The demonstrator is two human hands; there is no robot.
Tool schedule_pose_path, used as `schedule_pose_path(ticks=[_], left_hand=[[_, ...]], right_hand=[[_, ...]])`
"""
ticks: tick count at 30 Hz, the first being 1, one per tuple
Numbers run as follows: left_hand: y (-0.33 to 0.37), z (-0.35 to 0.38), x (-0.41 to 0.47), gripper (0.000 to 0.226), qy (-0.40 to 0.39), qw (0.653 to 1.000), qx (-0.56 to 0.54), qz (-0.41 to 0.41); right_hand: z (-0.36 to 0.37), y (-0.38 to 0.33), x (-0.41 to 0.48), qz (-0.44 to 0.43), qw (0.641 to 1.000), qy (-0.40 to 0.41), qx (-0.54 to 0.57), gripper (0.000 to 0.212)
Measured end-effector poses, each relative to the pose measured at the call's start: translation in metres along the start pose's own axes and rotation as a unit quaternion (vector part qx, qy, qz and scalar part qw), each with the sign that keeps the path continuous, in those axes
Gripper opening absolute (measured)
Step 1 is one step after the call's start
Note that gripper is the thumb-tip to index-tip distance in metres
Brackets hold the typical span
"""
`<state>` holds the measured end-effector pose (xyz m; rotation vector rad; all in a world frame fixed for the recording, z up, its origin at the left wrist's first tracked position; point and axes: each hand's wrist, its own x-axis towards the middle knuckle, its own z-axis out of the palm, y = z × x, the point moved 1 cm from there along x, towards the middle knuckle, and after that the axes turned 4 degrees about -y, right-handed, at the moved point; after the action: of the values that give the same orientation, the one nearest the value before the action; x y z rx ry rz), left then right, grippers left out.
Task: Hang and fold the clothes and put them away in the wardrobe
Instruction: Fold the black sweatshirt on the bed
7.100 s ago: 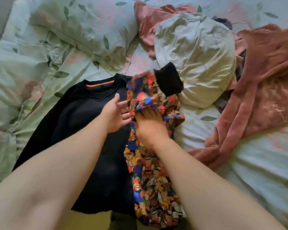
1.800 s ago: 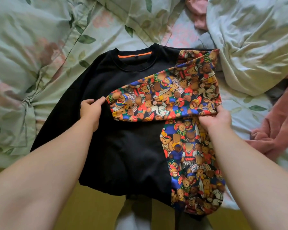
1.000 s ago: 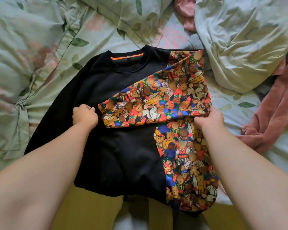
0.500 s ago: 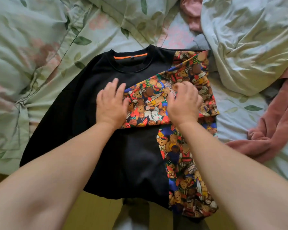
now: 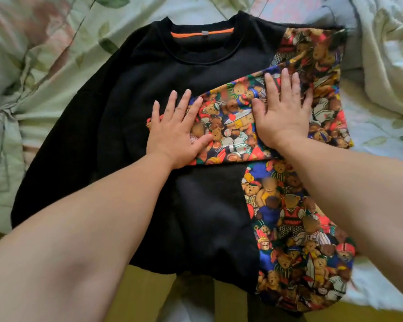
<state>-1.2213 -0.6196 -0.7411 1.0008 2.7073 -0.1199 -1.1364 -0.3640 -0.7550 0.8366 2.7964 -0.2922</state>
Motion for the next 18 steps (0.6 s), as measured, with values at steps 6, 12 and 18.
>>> schedule_pose_path(ticks=[6,12,18], left_hand=[[-0.018,-0.025,-0.022,0.07,-0.018,0.995,-0.057,-0.083],[-0.061,-0.036,-0.09,0.052,0.045,0.963,-0.122,-0.236],[-0.086,-0.05,-0.101,0.043,0.1,0.923,-0.259,-0.267]], right_hand=[[-0.025,-0.02,-0.009,0.023,0.996,-0.059,-0.058,0.067],[-0.035,-0.109,-0.072,-0.175,0.984,-0.007,0.013,0.057],[-0.017,-0.188,-0.126,-0.29,0.955,-0.062,0.02,0.046]])
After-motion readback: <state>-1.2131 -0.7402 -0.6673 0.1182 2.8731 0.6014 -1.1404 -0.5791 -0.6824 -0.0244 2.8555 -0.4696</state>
